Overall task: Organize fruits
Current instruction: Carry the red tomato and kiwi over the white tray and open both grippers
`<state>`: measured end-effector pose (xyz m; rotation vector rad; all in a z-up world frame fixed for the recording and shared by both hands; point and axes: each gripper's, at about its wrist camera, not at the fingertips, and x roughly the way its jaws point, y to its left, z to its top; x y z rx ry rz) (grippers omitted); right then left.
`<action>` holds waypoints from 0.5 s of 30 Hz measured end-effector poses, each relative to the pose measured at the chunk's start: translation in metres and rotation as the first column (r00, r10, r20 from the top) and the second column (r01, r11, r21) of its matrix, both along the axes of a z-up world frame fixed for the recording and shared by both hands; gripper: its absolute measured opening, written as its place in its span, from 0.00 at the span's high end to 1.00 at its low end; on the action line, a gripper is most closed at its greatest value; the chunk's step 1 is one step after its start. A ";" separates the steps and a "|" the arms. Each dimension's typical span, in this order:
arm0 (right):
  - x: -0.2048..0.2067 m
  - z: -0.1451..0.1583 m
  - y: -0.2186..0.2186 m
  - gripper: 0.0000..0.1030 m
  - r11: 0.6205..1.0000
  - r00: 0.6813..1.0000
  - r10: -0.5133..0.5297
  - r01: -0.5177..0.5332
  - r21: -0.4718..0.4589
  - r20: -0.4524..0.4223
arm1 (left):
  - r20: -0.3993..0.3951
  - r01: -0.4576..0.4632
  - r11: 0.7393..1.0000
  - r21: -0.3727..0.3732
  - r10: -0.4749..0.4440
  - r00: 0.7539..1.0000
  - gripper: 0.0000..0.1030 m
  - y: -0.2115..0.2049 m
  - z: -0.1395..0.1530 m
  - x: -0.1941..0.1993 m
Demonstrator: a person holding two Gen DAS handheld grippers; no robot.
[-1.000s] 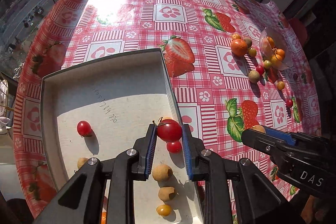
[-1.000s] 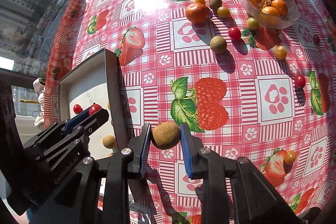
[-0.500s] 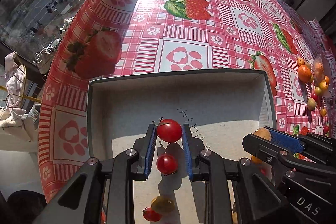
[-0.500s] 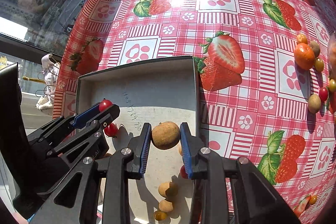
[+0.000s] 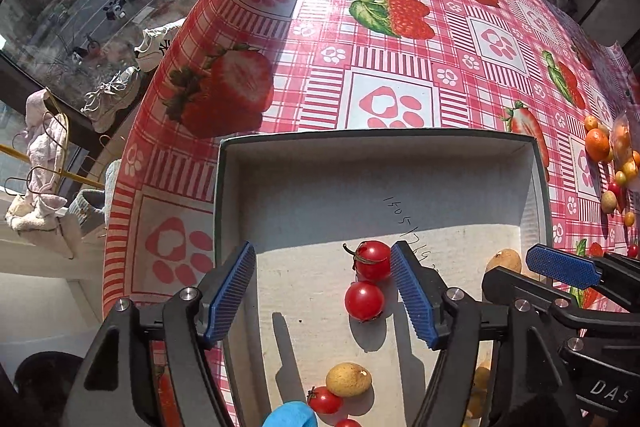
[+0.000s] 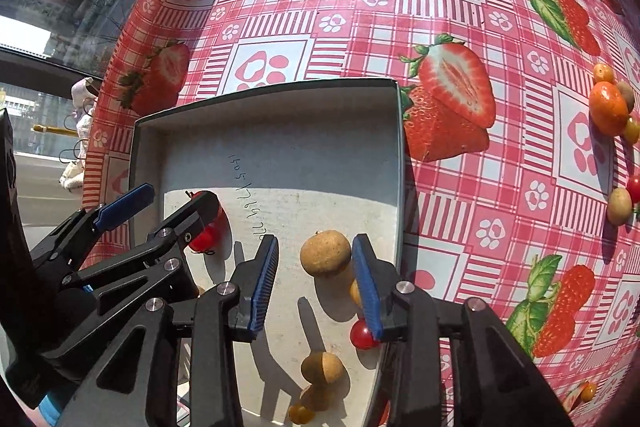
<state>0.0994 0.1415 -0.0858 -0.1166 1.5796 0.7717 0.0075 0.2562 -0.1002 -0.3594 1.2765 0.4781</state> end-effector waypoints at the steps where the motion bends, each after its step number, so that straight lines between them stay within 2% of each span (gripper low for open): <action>1: 0.000 0.004 -0.001 0.43 1.000 1.000 -0.005 0.005 0.005 0.003 | -0.004 -0.012 1.000 0.011 0.012 1.000 0.14 0.002 0.002 -0.002; 2: -0.001 0.009 -0.003 0.34 1.000 1.000 -0.012 0.012 0.001 0.013 | 0.003 -0.020 1.000 0.013 0.020 1.000 0.03 0.003 0.006 -0.002; 4: 0.001 0.017 -0.014 0.33 0.999 0.999 -0.034 0.034 0.022 0.006 | -0.009 -0.026 0.999 0.041 0.026 1.000 0.01 0.002 0.010 -0.004; 7: 0.002 0.028 -0.023 0.17 0.999 0.999 -0.040 0.041 -0.006 0.022 | -0.023 -0.008 0.999 0.035 0.008 1.000 0.01 -0.001 0.015 -0.006; 10: 0.001 0.036 -0.034 0.16 0.999 0.999 -0.044 0.044 -0.002 0.021 | -0.027 0.011 0.999 0.042 -0.010 1.000 0.01 -0.012 0.022 -0.009; 15: -0.011 0.050 -0.050 0.10 0.999 0.998 -0.033 0.035 -0.040 0.054 | -0.055 0.029 1.000 0.001 -0.029 0.998 0.01 -0.025 0.029 -0.016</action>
